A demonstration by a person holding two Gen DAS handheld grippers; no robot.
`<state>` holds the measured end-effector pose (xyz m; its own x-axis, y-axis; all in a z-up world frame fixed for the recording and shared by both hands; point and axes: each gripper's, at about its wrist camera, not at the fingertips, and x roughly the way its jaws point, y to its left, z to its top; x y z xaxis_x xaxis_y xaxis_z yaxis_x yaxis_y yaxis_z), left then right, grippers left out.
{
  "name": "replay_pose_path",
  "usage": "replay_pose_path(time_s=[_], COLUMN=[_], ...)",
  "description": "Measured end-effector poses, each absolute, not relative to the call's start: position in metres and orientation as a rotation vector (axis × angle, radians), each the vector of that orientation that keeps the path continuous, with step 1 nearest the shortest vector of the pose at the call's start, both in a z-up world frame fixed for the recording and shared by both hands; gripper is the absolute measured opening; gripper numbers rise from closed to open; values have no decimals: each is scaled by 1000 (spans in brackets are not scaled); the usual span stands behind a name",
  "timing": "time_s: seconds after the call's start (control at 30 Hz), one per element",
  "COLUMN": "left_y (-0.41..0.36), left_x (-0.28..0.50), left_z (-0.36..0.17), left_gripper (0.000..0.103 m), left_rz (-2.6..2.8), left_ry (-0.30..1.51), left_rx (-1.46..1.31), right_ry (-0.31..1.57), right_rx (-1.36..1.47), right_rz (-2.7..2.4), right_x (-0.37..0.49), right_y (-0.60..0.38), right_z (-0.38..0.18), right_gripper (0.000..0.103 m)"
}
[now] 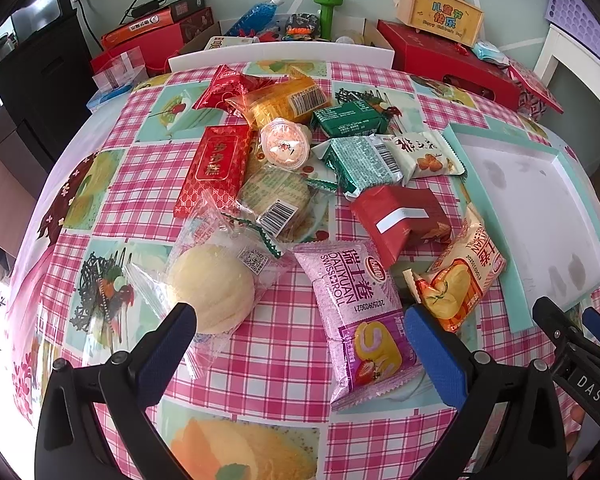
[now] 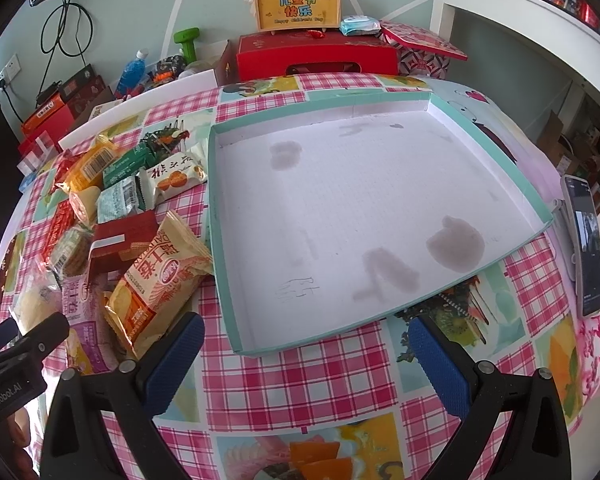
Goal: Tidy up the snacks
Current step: 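Grasp the pink Swiss roll bag with the left tool while the right tool grasps the yellow snack bag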
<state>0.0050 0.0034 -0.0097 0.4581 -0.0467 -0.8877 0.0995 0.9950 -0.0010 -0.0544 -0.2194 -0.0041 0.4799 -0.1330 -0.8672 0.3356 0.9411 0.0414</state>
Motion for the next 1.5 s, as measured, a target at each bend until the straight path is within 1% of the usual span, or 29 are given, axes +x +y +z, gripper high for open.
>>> replay_pose_path(time_s=[0.33,0.5,0.63,0.77,0.87,0.93,0.97,1.0,1.03,1.07,1.1,1.13,1.17,1.23,1.27,1.33,1.5], left_y=[8,23,31,23,16,10,8,6,4,2,0,-1,-2,-3,-1,3,12], left_x=[5,7,9,12,15,19,21,23,24,26,27,28,28,28,28,28,29], left_z=[-10,0,-3,-8,-14,-20,-23,-26,-28,-30,-32,-34,-35,-34,-34,-34,-34], left_gripper=[103,103,103,103,94,82,79,72,63,59,52,47,46,44,44,44,44], left_rz=[-76,-34,-11,-66,-105,-136,-147,-159,-166,-171,-174,-179,-187,-188,-184,-173,-148], left_ry=[1106,1080,1109,1138,1166,1198,1211,1224,1235,1245,1254,1261,1262,1257,1257,1255,1254], left_rx=[26,-41,-87,-124,-162,-180,-193,-206,-217,-224,-226,-228,-234,-235,-235,-240,-253], right_ry=[1030,985,971,974,976,980,979,976,972,967,964,962,960,957,955,954,974], right_rx=[219,248,255,242,243,265,275,282,287,295,306,318,334,348,352,371,385], right_rz=[-289,-234,-163,-125,-144,-159,-163,-166,-167,-163,-154,-142,-128,-110,-103,-90,-53], right_x=[-55,-55,-50,-44,-42,-43,-43,-43,-44,-44,-44,-42,-41,-38,-36,-33,-24], right_y=[-220,-214,-198,-183,-183,-188,-191,-193,-194,-195,-196,-196,-196,-194,-192,-188,-176], right_z=[-3,4,7,7,5,3,3,3,4,5,6,6,7,9,9,11,13], right_gripper=[103,103,103,103,103,103,103,102,100,100,99,98,97,91,90,82,73])
